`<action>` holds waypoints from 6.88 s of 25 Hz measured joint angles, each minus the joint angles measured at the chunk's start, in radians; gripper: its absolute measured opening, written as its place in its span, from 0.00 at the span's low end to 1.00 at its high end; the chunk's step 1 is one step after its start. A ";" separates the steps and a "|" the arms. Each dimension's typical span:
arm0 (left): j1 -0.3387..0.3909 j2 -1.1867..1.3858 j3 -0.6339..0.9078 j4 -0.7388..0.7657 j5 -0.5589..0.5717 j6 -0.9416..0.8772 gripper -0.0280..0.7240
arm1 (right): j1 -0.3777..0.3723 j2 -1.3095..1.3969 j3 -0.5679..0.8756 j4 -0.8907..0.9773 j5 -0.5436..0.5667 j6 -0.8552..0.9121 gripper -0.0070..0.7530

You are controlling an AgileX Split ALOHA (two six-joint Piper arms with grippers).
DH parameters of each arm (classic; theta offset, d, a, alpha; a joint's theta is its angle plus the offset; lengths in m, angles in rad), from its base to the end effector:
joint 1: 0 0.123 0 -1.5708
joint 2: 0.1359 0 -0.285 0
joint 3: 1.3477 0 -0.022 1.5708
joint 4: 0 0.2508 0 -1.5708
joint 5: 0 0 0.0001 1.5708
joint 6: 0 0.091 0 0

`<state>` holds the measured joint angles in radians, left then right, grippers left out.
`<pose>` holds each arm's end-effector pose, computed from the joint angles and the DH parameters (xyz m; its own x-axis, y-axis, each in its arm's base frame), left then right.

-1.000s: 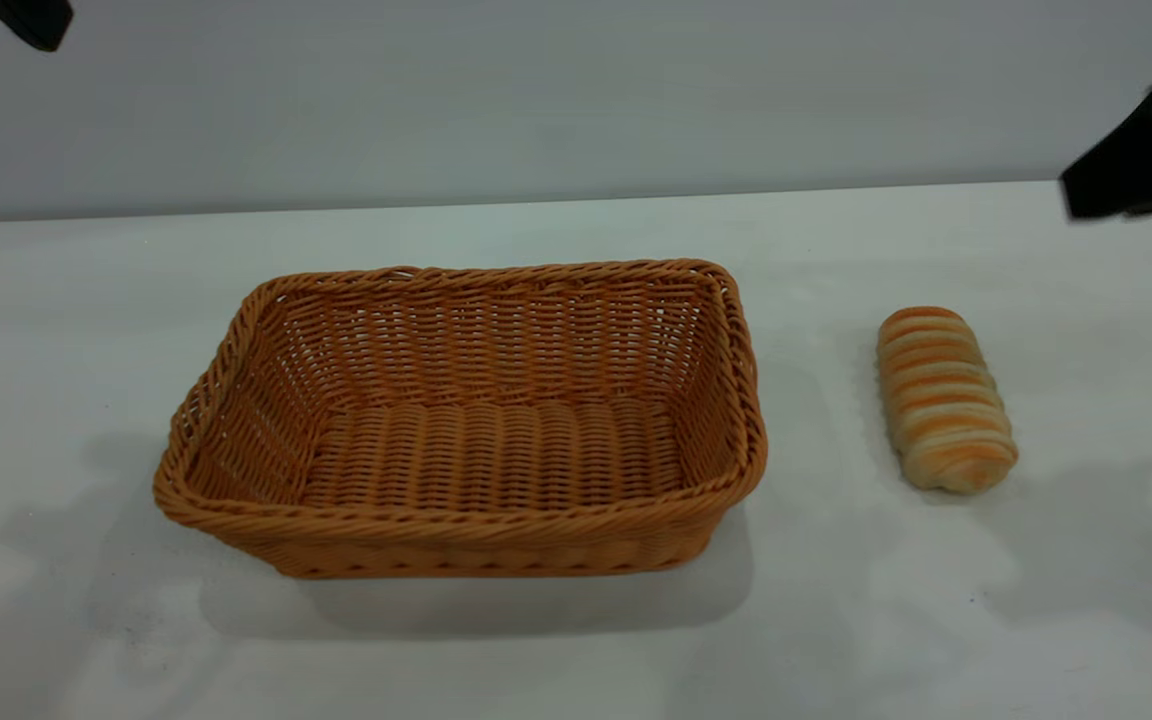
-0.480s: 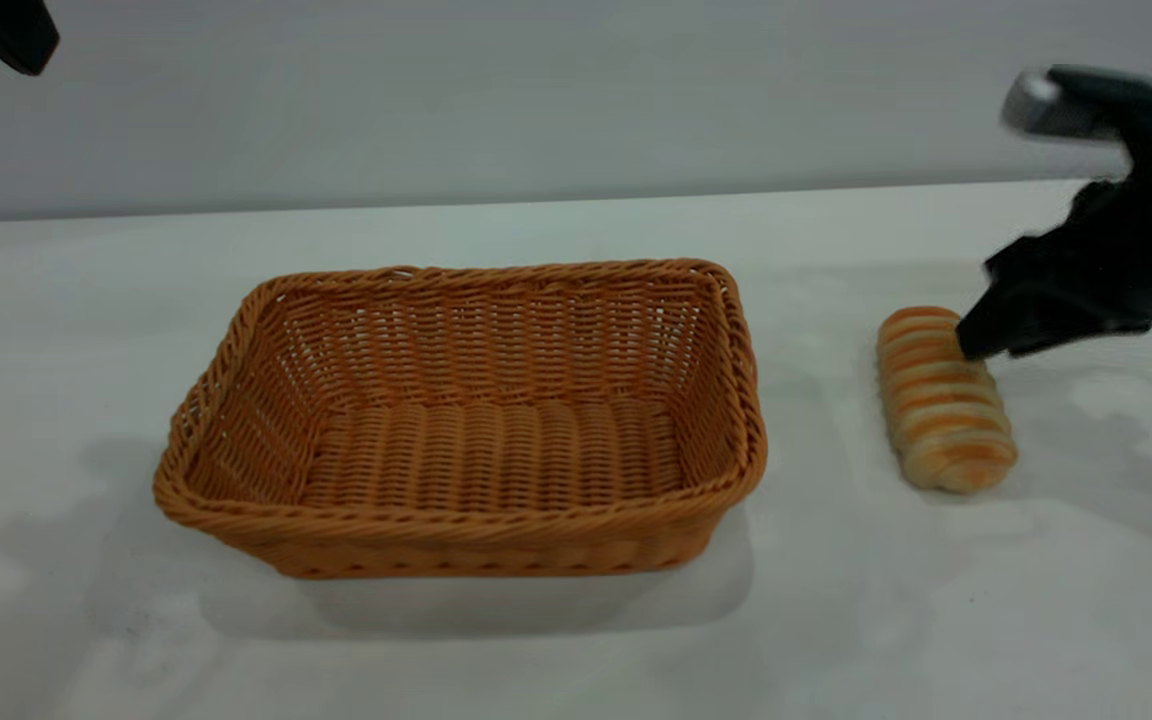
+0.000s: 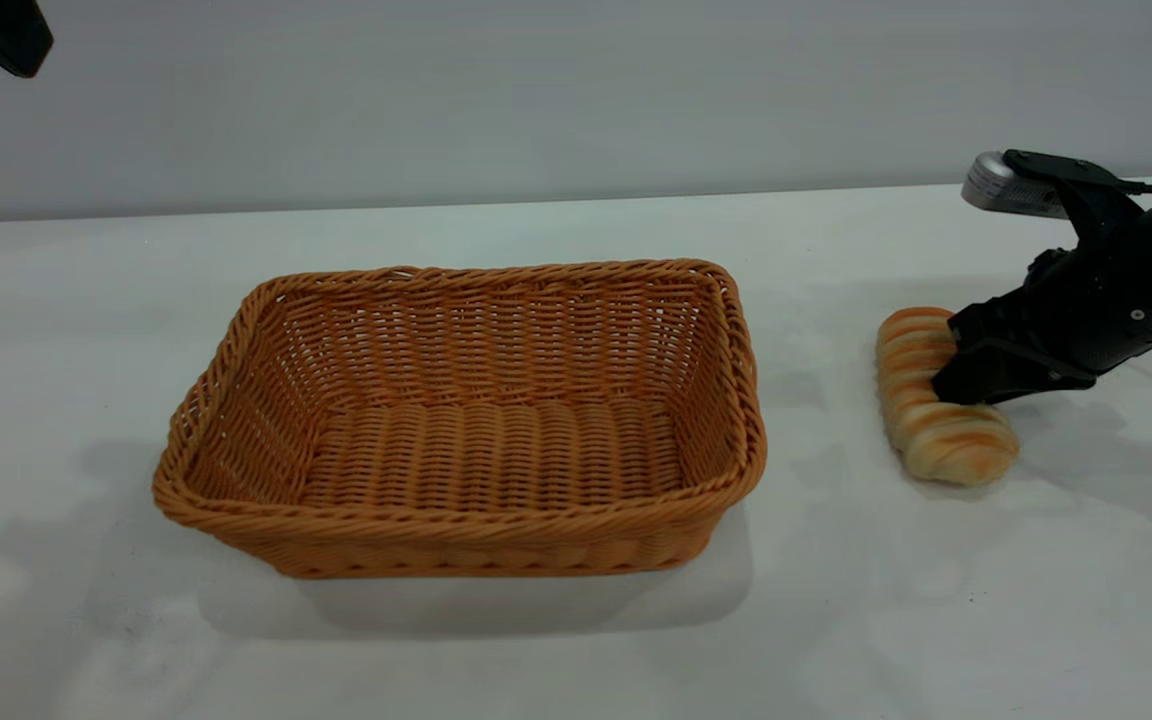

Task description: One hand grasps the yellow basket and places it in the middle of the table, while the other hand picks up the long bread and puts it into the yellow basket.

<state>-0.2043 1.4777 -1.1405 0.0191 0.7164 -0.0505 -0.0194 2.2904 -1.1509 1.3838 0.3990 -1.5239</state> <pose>0.3060 -0.0622 0.2921 -0.8122 0.1314 -0.5683 0.1667 0.9860 -0.0102 0.3950 0.0272 0.0269 -0.8711 -0.1264 -0.4746 -0.2832 0.9188 0.2751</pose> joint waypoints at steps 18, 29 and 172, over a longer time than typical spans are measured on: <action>0.000 0.000 0.001 0.000 0.004 0.000 0.60 | 0.330 -0.239 -0.124 0.034 0.328 0.019 0.11; 0.000 -0.133 0.004 0.128 0.142 -0.001 0.60 | 0.422 -0.242 -0.136 0.004 0.120 0.094 0.49; 0.192 -1.500 0.635 0.075 0.444 -0.107 0.59 | 0.045 -2.307 0.671 -1.297 0.740 1.346 0.50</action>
<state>-0.0125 -0.0222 -0.5059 0.0940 1.1607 -0.1579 0.0254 -0.0164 -0.4801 0.0869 1.1395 -0.1782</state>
